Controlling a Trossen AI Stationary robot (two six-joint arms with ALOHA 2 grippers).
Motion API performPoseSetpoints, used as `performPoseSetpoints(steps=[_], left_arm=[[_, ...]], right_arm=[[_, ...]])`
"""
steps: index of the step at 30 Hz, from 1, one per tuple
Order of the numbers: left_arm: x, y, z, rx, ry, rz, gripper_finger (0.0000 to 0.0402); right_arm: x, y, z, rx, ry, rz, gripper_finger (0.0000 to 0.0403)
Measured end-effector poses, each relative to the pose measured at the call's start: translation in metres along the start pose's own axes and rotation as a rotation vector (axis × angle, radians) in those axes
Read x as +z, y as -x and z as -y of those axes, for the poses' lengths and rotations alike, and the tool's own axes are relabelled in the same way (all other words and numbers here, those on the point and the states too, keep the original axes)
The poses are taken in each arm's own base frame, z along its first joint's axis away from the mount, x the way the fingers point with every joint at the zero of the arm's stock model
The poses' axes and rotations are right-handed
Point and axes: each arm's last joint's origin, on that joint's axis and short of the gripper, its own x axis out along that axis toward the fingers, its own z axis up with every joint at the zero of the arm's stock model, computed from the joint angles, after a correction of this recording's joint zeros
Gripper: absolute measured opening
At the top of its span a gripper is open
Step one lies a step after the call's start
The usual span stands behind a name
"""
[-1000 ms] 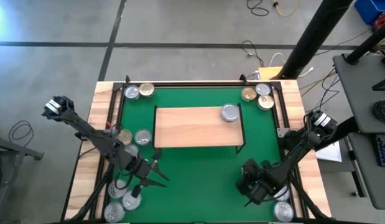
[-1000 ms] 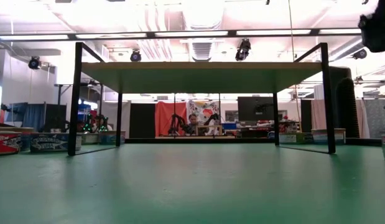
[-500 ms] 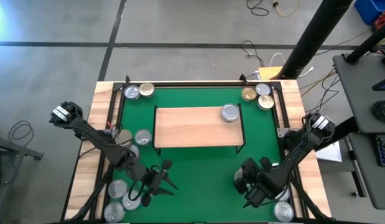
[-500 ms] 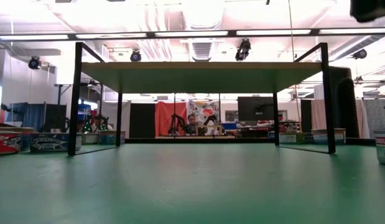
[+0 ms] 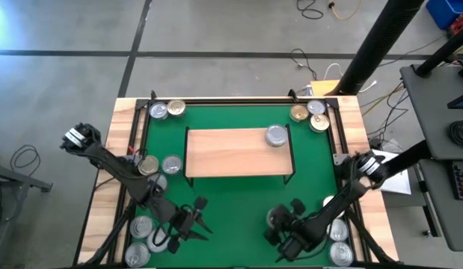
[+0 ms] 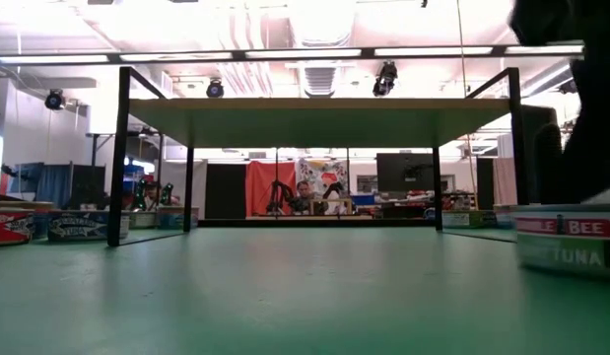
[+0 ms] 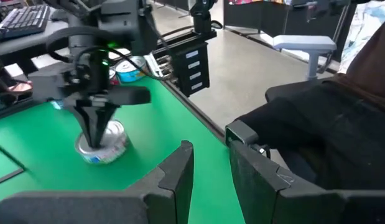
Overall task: Stack canned seafood by type on shelf
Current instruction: Stack the green tuna can on top of the green tuna can on the shelf
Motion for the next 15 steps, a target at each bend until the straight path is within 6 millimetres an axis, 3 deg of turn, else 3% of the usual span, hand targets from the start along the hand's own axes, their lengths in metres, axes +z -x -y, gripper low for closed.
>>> performPoseSetpoints(steps=[5,8,11,15], left_arm=[[-0.005,-0.011,0.005,-0.075,-0.002,0.001,0.0091],[-0.004,-0.020,0.006,-0.076,0.017,0.006,0.0093],[-0.003,-0.029,0.007,-0.071,0.047,-0.005,0.0101],[-0.002,-0.040,0.009,-0.070,0.074,-0.057,0.0114]], right_arm=[[0.008,0.006,-0.032,0.038,0.138,0.176,0.0013],[0.012,0.010,-0.049,0.058,0.221,0.193,0.0028],[0.015,0.021,-0.059,0.096,0.262,0.191,0.0071],[0.007,0.047,-0.061,0.135,0.343,0.260,0.0158]])
